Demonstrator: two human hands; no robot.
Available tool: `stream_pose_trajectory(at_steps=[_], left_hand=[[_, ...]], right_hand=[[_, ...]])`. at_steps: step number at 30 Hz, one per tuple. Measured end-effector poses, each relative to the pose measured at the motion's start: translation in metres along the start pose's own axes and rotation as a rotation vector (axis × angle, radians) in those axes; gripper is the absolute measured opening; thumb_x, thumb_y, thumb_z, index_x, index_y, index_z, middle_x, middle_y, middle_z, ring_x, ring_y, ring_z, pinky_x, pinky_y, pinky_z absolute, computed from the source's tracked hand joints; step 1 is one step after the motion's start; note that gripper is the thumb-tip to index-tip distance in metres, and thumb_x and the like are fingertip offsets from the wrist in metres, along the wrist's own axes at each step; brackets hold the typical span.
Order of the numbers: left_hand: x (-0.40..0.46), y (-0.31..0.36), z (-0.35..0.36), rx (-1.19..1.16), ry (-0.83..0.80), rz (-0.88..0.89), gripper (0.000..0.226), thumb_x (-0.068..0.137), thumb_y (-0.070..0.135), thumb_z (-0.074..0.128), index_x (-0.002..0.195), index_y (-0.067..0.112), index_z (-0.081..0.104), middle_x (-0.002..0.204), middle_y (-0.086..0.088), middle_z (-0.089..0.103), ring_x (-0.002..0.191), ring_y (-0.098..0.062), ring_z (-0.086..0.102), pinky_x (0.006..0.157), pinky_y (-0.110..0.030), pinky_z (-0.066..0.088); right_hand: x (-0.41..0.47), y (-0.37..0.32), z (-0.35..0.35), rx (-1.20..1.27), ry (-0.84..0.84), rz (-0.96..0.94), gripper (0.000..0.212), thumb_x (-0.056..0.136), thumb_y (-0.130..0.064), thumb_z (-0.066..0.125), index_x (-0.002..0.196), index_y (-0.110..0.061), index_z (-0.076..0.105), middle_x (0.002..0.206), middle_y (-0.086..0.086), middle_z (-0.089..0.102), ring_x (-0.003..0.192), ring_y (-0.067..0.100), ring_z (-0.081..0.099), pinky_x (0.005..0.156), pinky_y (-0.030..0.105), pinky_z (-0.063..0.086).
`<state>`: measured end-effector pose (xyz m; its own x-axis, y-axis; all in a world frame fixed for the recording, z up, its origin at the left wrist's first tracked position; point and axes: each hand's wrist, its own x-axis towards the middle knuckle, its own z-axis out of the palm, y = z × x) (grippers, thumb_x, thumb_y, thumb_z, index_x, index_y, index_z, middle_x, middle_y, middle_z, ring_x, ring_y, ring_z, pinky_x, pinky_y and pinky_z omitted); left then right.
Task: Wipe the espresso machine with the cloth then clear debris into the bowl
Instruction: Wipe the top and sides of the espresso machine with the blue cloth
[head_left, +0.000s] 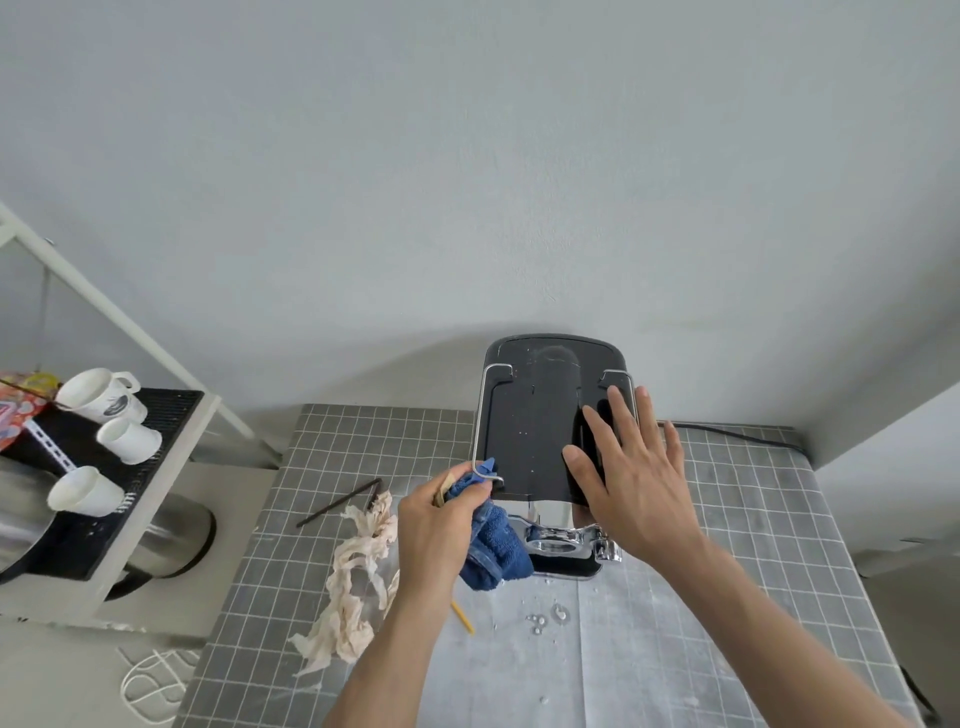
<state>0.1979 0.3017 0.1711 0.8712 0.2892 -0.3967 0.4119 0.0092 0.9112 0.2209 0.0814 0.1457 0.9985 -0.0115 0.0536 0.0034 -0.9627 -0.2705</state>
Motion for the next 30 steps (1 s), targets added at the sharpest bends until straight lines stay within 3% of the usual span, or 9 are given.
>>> stream_pose_trajectory(at_steps=[2, 7, 12, 15, 21, 25, 30], left_hand=[[0.000, 0.002, -0.001, 0.038, -0.019, 0.048, 0.021, 0.085, 0.014, 0.079, 0.090, 0.034, 0.083, 0.083, 0.005, 0.079, 0.082, -0.010, 0.073, 0.071, -0.021, 0.056], [-0.013, -0.001, -0.001, 0.044, -0.050, 0.014, 0.017, 0.080, 0.019, 0.083, 0.087, 0.034, 0.084, 0.084, -0.010, 0.076, 0.076, -0.016, 0.069, 0.069, -0.032, 0.054], [-0.026, -0.004, -0.001, 0.117, -0.054, 0.031, 0.017, 0.078, 0.017, 0.085, 0.088, 0.029, 0.083, 0.084, 0.004, 0.078, 0.075, -0.006, 0.072, 0.063, -0.014, 0.052], [-0.032, 0.003, -0.006, 0.268, -0.037, 0.186, 0.015, 0.082, 0.019, 0.083, 0.086, 0.033, 0.080, 0.096, 0.005, 0.072, 0.078, 0.001, 0.069, 0.067, -0.010, 0.049], [0.014, 0.052, -0.012, 0.552, -0.034, 0.622, 0.022, 0.086, 0.021, 0.082, 0.105, 0.032, 0.079, 0.100, 0.014, 0.062, 0.087, 0.000, 0.063, 0.076, -0.010, 0.045], [0.069, 0.079, 0.013, 0.797, -0.157, 0.819, 0.031, 0.090, 0.017, 0.076, 0.119, 0.031, 0.075, 0.112, 0.008, 0.065, 0.102, -0.016, 0.063, 0.089, -0.030, 0.049], [0.097, 0.086, 0.053, 1.190, -0.288, 0.979, 0.031, 0.096, 0.016, 0.068, 0.124, 0.026, 0.072, 0.120, 0.002, 0.067, 0.107, -0.026, 0.058, 0.089, -0.041, 0.049]], right_hand=[[0.000, 0.000, -0.001, 0.008, -0.003, -0.001, 0.074, 0.105, -0.070, 0.009, 0.163, -0.028, 0.028, 0.176, 0.002, 0.003, 0.160, 0.022, -0.021, 0.129, 0.060, 0.006], [-0.001, 0.000, -0.001, 0.017, 0.008, -0.005, 0.075, 0.104, -0.071, 0.009, 0.162, -0.028, 0.030, 0.176, 0.002, 0.007, 0.161, 0.023, -0.018, 0.129, 0.061, 0.007], [0.000, 0.001, -0.001, 0.019, 0.001, -0.010, 0.075, 0.104, -0.071, 0.009, 0.162, -0.029, 0.029, 0.176, 0.001, 0.005, 0.160, 0.022, -0.020, 0.129, 0.060, 0.007], [0.001, 0.002, -0.001, 0.030, 0.010, -0.012, 0.072, 0.105, -0.070, 0.012, 0.161, -0.028, 0.031, 0.176, 0.002, 0.006, 0.160, 0.022, -0.019, 0.129, 0.061, 0.008], [0.000, 0.002, 0.000, 0.045, 0.011, -0.008, 0.071, 0.105, -0.069, 0.013, 0.161, -0.029, 0.032, 0.176, 0.002, 0.006, 0.160, 0.022, -0.019, 0.129, 0.060, 0.008], [0.000, 0.002, 0.000, 0.050, 0.018, -0.003, 0.070, 0.105, -0.069, 0.014, 0.160, -0.029, 0.033, 0.176, 0.002, 0.007, 0.161, 0.021, -0.019, 0.129, 0.059, 0.008], [-0.001, 0.002, -0.001, 0.042, 0.013, -0.004, 0.070, 0.106, -0.068, 0.014, 0.161, -0.029, 0.032, 0.176, 0.002, 0.006, 0.160, 0.022, -0.019, 0.129, 0.060, 0.007]])
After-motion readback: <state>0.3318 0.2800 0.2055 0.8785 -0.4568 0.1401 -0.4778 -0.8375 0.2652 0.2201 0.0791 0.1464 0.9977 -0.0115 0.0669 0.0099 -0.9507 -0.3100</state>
